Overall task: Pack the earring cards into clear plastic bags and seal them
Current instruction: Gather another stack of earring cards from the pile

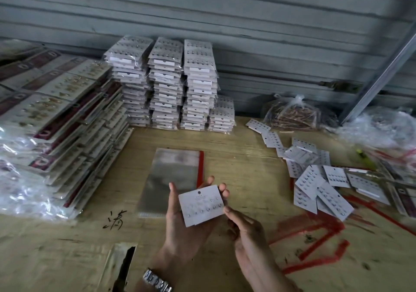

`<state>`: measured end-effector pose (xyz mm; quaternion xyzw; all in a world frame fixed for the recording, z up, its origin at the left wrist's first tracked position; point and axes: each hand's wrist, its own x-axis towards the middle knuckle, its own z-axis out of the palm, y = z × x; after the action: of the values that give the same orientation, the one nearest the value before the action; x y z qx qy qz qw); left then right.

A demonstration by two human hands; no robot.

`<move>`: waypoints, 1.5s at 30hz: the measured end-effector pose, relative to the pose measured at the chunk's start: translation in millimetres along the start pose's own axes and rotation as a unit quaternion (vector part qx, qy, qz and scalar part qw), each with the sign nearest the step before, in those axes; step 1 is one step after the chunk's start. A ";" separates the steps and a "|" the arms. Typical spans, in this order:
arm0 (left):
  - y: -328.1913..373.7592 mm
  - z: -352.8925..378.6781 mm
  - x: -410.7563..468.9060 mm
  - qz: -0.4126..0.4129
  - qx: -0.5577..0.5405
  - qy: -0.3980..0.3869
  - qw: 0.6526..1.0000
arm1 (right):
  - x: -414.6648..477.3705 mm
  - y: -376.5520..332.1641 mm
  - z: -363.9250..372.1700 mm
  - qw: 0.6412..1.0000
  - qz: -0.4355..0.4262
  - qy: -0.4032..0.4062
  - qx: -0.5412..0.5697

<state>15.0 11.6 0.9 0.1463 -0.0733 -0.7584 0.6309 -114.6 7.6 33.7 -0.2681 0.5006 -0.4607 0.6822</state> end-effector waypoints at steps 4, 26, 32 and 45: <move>1.7 4.6 -2.9 0.007 0.045 0.011 0.999 | 0.6 4.8 -2.9 0.999 -0.027 0.016 -0.035; -1.7 3.7 -8.5 -0.061 -0.001 0.016 0.998 | 56.0 -60.8 -141.0 0.554 -0.300 0.236 -0.740; -3.9 11.4 -12.3 -0.068 0.019 0.036 0.997 | 56.2 -74.3 -149.2 0.504 -0.359 0.221 -0.754; -3.1 6.3 -16.4 -0.052 0.067 0.041 0.996 | 36.9 -71.9 -102.5 0.754 -0.505 0.170 -0.385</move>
<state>12.7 27.8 8.1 0.2231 -0.0905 -0.7770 0.5816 -233.0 -46.8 40.6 -0.6390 0.5352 -0.5446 0.0938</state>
